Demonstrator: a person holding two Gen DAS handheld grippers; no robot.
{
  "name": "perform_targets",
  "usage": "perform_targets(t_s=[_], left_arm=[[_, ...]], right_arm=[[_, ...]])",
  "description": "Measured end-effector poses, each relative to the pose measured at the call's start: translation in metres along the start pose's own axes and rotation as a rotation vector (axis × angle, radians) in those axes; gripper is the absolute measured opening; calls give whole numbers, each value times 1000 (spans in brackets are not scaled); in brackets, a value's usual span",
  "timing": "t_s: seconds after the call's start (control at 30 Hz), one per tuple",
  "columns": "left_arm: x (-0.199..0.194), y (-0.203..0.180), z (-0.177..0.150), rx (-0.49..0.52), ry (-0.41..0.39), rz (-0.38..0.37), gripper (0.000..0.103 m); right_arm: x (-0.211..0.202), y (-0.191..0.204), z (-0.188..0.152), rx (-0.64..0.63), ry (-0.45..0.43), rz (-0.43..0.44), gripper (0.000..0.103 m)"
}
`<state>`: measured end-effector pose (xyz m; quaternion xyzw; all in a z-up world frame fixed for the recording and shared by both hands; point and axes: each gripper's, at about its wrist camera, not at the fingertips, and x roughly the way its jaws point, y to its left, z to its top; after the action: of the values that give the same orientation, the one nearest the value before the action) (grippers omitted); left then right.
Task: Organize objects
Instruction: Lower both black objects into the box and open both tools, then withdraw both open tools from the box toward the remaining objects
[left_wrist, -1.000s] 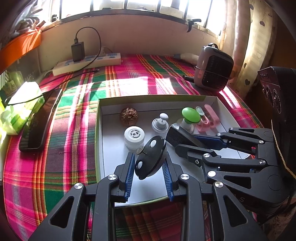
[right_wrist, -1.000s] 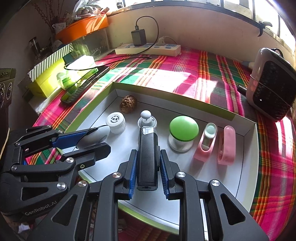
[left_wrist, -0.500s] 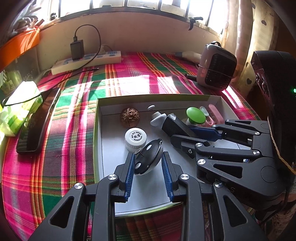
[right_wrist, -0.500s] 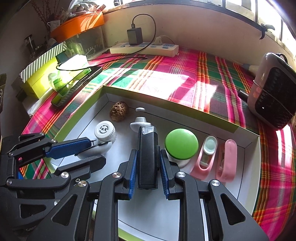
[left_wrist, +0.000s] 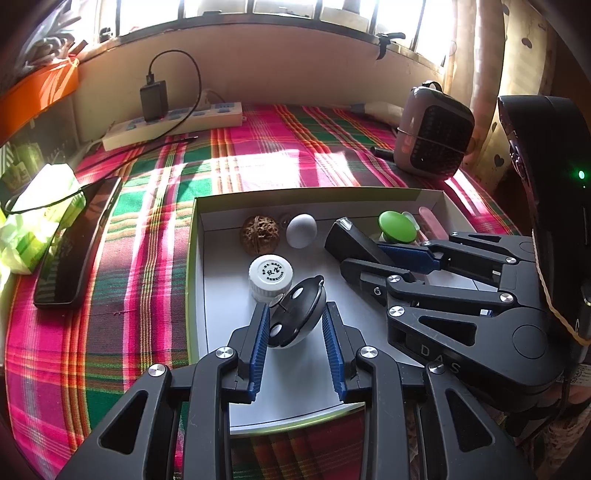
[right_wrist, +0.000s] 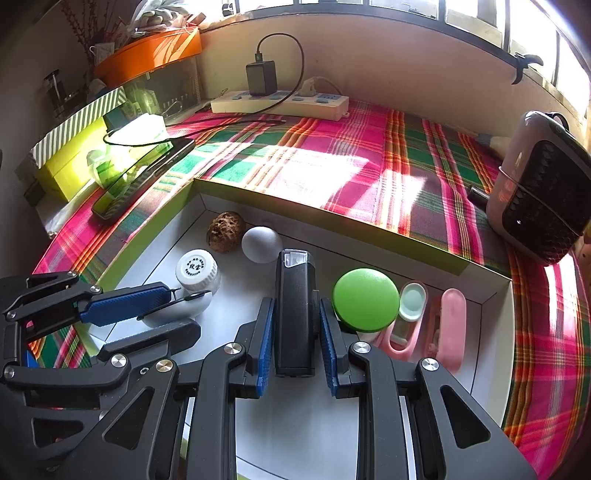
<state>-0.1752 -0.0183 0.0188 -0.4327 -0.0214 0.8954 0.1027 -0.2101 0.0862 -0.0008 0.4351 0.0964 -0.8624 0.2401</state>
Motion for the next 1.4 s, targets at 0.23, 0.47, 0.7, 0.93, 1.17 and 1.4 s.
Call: perform_targets(t_s=[0.23, 0.47, 0.7, 0.93, 1.17, 1.4], left_arm=[[0, 1, 0, 4, 2, 5, 27], [0, -1, 0, 4, 2, 5, 28], [-1, -1, -2, 1, 4, 2, 30], [-3, -1, -2, -1, 3, 1, 32], [-8, -3, -6, 0, 1, 1, 35], [-13, -7, -8, 7, -3, -4, 35]], right_arm=[[-1, 0, -1, -1, -6, 2, 25], [-2, 0, -3, 3, -5, 11, 28], [-5, 1, -6, 10, -2, 7, 30], [-8, 0, -8, 10, -6, 0, 38], [-11, -1, -11, 22, -10, 0, 39], [-16, -1, -14, 35, -13, -2, 43]])
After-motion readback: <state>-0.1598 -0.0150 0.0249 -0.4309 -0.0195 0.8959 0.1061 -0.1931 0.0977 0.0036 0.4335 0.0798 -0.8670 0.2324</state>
